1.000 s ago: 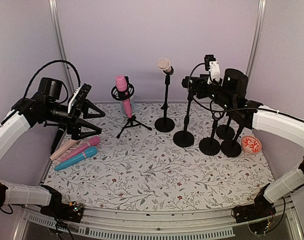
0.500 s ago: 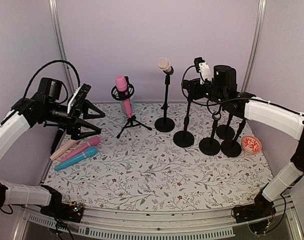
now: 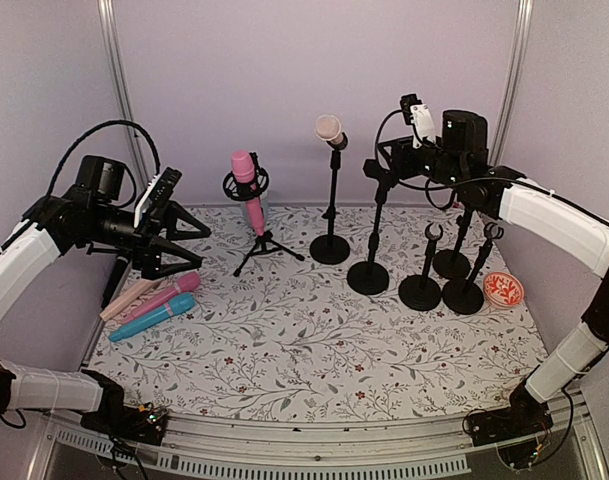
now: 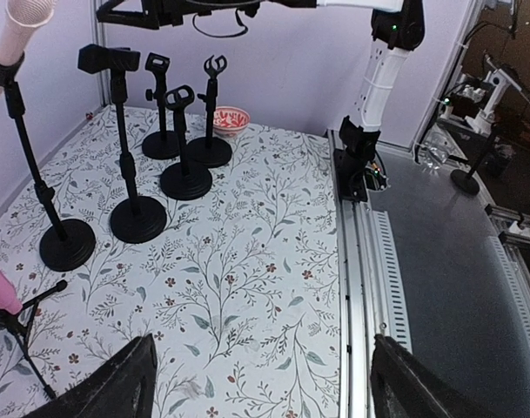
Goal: Remove the microphone from the stand
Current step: Adjust the microphone stand at the center of the board.
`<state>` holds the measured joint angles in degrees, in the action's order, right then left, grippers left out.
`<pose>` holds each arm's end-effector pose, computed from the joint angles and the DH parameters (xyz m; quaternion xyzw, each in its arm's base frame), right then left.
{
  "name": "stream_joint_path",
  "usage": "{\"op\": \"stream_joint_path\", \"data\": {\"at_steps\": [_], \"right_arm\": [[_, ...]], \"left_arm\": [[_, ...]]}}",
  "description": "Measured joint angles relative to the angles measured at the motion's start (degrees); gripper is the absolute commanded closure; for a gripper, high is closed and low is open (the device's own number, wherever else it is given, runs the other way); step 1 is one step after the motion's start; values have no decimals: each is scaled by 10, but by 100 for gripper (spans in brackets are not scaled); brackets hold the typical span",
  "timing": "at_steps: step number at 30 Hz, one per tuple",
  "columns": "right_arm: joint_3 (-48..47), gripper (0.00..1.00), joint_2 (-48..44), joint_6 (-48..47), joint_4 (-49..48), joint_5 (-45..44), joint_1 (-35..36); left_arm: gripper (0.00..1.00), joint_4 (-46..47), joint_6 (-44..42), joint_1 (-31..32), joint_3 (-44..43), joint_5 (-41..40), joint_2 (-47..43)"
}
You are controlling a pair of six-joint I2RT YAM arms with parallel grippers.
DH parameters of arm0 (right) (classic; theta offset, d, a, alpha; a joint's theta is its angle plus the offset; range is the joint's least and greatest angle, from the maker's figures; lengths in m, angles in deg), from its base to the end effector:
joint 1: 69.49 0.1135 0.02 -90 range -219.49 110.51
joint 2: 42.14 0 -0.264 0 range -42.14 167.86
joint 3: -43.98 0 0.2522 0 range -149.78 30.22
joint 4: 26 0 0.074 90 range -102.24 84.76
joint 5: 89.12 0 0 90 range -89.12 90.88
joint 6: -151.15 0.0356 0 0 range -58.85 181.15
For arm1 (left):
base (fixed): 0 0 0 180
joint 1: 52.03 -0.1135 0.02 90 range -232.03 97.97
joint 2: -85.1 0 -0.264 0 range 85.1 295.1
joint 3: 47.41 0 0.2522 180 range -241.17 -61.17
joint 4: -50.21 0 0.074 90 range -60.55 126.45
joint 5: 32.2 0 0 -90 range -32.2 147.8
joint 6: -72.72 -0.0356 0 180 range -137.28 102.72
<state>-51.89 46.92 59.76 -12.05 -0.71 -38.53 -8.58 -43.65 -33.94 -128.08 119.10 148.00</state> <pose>0.3219 0.1920 0.3937 -0.2000 0.7226 0.1588 0.6424 0.1886 -0.0945 0.3657 0.4918 0.6448 -0.4370 0.3892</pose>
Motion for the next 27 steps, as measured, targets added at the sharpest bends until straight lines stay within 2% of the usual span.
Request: {"op": "stream_joint_path", "data": {"at_steps": [10,20,25,26,27], "right_arm": [[12,85,25,0,20,-14,-2],[23,89,28,0,4,-41,-3],[30,87,25,-2,-4,-43,-3],[30,80,25,-3,-4,-43,-3],[30,66,25,-4,-4,-43,-3]], "left_arm": [[20,-11,-5,0,0,9,2],[22,-16,-7,0,-3,14,7],[23,-18,-7,0,-4,19,9],[23,-18,-7,0,-4,21,9],[22,-18,-7,0,-4,22,9]]}}
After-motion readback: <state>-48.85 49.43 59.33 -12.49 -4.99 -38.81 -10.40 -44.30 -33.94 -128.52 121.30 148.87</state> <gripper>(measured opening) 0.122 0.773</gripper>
